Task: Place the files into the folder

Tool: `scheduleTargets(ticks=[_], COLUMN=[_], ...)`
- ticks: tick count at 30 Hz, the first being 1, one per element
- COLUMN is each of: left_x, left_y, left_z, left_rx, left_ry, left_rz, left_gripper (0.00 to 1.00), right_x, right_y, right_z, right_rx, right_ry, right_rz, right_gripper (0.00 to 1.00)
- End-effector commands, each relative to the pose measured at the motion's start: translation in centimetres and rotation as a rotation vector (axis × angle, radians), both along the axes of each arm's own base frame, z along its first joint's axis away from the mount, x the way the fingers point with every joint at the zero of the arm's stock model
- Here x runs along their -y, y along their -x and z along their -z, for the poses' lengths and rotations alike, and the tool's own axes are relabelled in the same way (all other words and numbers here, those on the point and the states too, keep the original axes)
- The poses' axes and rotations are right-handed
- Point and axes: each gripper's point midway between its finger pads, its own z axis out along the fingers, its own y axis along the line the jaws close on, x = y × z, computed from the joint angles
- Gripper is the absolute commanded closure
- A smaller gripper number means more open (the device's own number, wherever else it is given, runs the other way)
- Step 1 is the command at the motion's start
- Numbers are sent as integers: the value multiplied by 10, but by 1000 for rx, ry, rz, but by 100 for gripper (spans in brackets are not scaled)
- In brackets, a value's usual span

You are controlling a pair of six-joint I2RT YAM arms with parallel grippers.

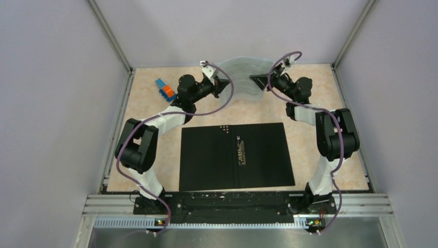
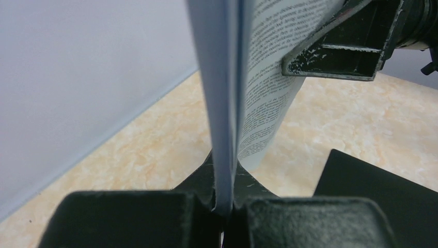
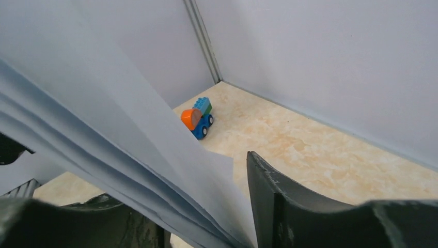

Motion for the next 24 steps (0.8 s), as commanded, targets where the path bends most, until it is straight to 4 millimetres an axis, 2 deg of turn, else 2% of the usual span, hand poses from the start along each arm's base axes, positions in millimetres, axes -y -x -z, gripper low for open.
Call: scheduleTargets(ticks=[1,6,8,12,16,24], left_x=[2,7,5,-2,-5,-6], left_y=[-8,-16,-18,-21,-22,-15], left_z=[12,44,49,49,48,39], left_rx=[98,17,-3,-1,-28,-69], left_ry=[-1,11,20,15,12,18], left_rz=[5,18,-1,-40,-42,22], left_gripper=[100,100,94,77,63,49], right_x=[-2,-2,-3,-2,-2,1], right_y=[-3,-6,-7,-9,-10,-14], right_z=[-3,28,35,41,41,47], right_rx=[34,-32,-44,-54,-53,-66], right_ry=[1,-16,-18,-9,-9,0], right_rz=[0,-8,-13,-2,-2,6], right_gripper=[48,40,38,36,36,35])
